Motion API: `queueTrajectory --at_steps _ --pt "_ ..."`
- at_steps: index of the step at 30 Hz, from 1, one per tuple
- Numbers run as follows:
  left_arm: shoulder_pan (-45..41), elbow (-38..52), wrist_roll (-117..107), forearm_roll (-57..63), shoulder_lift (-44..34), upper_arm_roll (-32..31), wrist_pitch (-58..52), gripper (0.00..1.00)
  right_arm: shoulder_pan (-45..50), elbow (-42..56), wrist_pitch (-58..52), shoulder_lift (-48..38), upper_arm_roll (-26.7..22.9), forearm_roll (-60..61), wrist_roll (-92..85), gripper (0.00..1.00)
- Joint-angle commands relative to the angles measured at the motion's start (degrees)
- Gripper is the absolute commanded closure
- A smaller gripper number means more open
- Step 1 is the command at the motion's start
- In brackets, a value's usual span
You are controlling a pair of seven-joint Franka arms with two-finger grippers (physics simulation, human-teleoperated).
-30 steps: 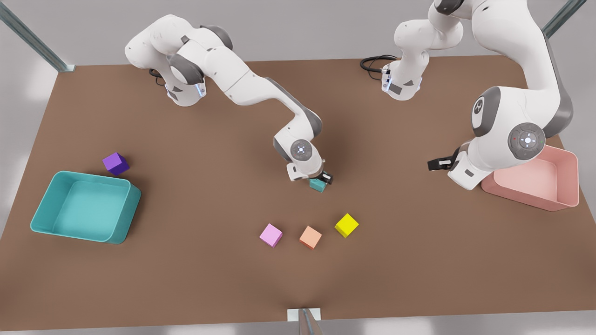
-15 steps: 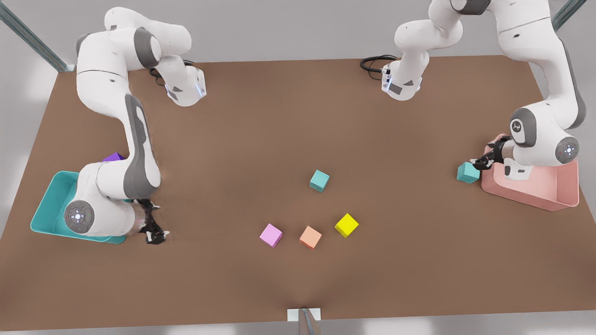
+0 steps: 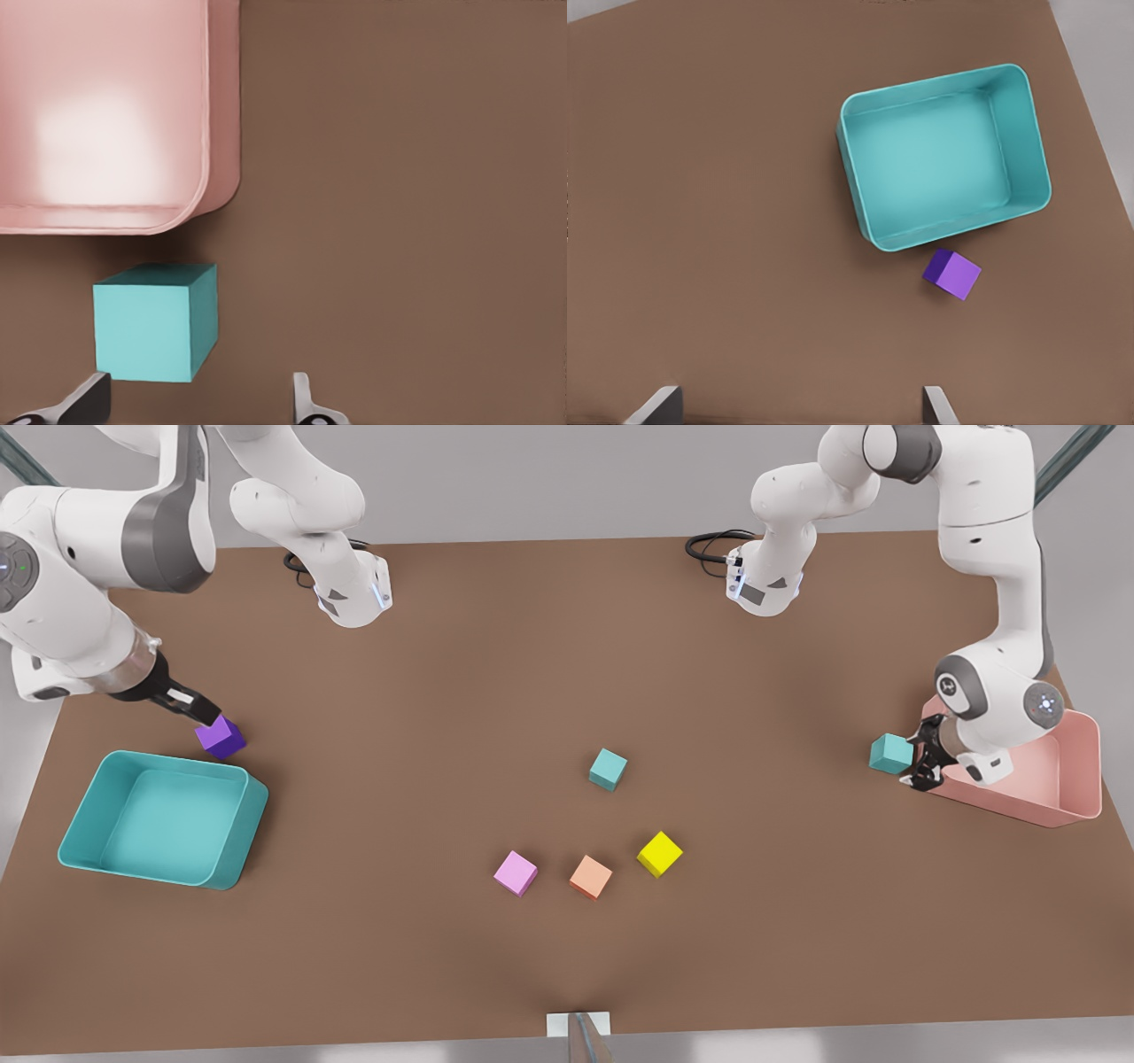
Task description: Stack the two blue cubes on top of each other
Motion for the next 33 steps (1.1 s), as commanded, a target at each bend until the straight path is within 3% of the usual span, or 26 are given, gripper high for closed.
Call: queueTrajectory --at_steps 1,18,33 --pt "-0.1 -0.1 -16.0 -0.3 1.2 0.0 2.6 0.0 1.1 0.3 -0.7 0.2 -0.2 0.6 -29.6 0.0" --pt "2.3 -0.1 2.2 4.8 4.1 0.1 -2.9 0.0 0.7 0.5 -1.8 2.0 -1.0 0.8 -29.8 0.0" --pt "3.0 -1.9 2.4 1.8 8.2 0.1 1.6 0.0 0.7 0.6 -1.6 2.4 -0.9 0.8 -29.8 0.0"
